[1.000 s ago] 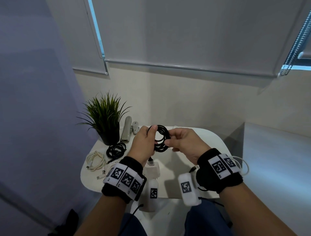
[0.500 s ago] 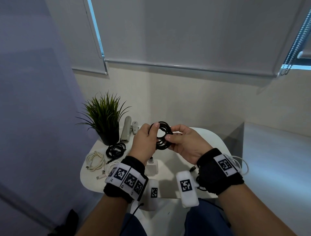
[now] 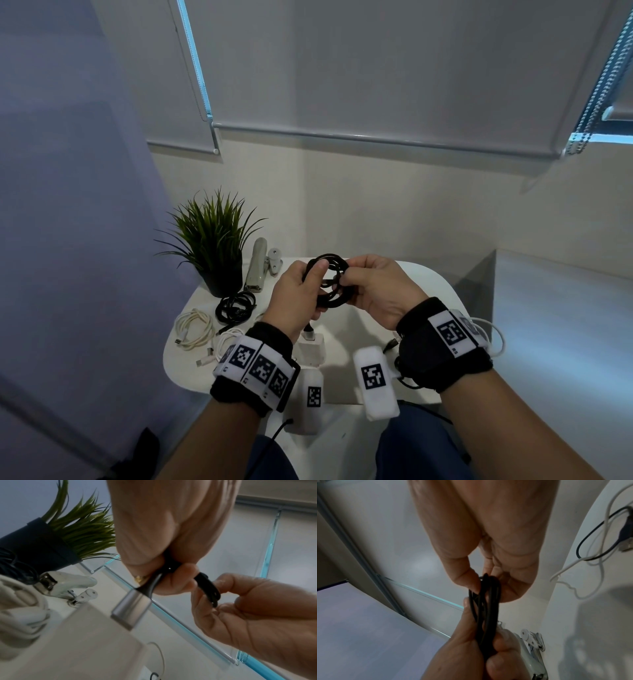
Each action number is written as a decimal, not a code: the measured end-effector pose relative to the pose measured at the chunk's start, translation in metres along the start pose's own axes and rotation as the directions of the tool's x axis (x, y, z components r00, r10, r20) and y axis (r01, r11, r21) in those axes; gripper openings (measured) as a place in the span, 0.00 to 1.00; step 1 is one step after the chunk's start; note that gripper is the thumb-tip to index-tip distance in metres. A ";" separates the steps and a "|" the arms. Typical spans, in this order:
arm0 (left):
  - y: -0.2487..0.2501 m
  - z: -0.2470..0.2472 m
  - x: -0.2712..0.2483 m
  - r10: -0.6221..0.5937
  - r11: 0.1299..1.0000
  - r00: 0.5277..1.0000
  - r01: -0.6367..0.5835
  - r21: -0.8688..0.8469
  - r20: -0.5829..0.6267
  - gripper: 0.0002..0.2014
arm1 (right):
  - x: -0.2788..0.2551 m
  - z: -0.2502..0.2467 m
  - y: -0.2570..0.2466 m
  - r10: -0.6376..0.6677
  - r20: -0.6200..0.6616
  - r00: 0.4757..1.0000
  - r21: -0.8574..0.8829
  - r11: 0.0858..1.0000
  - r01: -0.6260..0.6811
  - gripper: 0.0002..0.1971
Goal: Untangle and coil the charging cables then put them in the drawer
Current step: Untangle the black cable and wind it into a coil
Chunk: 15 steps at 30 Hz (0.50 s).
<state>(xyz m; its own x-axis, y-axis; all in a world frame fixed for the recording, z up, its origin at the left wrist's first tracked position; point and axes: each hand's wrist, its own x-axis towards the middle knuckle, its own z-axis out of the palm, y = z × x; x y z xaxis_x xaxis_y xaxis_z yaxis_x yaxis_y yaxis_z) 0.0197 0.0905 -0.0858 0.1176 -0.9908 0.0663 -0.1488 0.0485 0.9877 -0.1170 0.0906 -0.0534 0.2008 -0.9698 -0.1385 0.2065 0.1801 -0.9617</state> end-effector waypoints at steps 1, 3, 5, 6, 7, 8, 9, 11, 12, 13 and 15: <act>0.000 0.000 0.000 -0.002 1.000 1.000 0.002 0.001 0.004 0.16 | -0.001 0.000 -0.001 0.013 0.011 1.000 -0.032 0.999 -0.012 0.11; -0.002 0.000 0.001 -0.024 1.000 0.999 0.025 -0.018 0.023 0.18 | -0.003 0.000 -0.002 0.039 0.034 0.999 -0.099 0.994 -0.036 0.12; -0.005 -0.001 0.002 -0.058 0.996 0.997 0.061 -0.065 0.051 0.19 | -0.003 -0.001 -0.003 0.062 0.035 0.997 -0.136 0.989 -0.057 0.14; -0.005 -0.002 0.002 -0.073 0.993 0.995 0.079 -0.090 0.066 0.19 | -0.003 -0.001 -0.003 0.072 0.033 0.997 -0.142 0.988 -0.067 0.14; -0.005 -0.002 0.001 -0.083 0.989 0.993 0.092 -0.113 0.078 0.18 | -0.003 0.000 -0.003 0.082 0.034 0.996 -0.138 0.987 -0.077 0.14; -0.004 -0.002 0.001 -0.088 0.986 0.992 0.100 -0.134 0.087 0.18 | -0.003 0.000 -0.003 0.091 0.036 0.995 -0.125 0.988 -0.085 0.14; -0.003 -0.002 0.000 -0.088 0.983 0.992 0.101 -0.151 0.092 0.17 | -0.003 0.001 -0.004 0.096 0.043 0.994 -0.103 0.990 -0.092 0.15; 0.000 -0.002 0.000 -0.076 0.981 0.992 0.093 -0.168 0.105 0.15 | -0.004 0.000 -0.006 0.105 0.077 0.992 -0.038 0.994 -0.102 0.17; 0.001 -0.002 -0.001 -0.064 0.982 0.991 0.084 -0.167 0.117 0.12 | -0.005 -0.001 -0.007 0.109 0.100 0.989 -0.006 0.994 -0.109 0.17; 0.001 -0.002 -0.002 -0.047 0.985 0.990 0.069 -0.159 0.135 0.09 | -0.006 -0.003 -0.009 0.118 0.119 0.986 0.029 0.992 -0.122 0.18; 0.000 -0.002 -0.003 -0.016 0.992 0.987 0.035 -0.119 0.158 0.04 | -0.006 -0.005 -0.012 0.147 0.113 0.983 0.121 0.980 -0.160 0.16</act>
<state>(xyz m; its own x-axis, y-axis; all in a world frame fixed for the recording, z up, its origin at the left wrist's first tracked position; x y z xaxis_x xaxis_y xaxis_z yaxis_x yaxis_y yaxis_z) 0.0211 0.0936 -0.0859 -0.0366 -0.9990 0.0271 -0.0268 0.0281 0.9992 -0.1251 0.0930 -0.0421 0.3354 -0.9081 -0.2507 0.2861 0.3518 -0.8913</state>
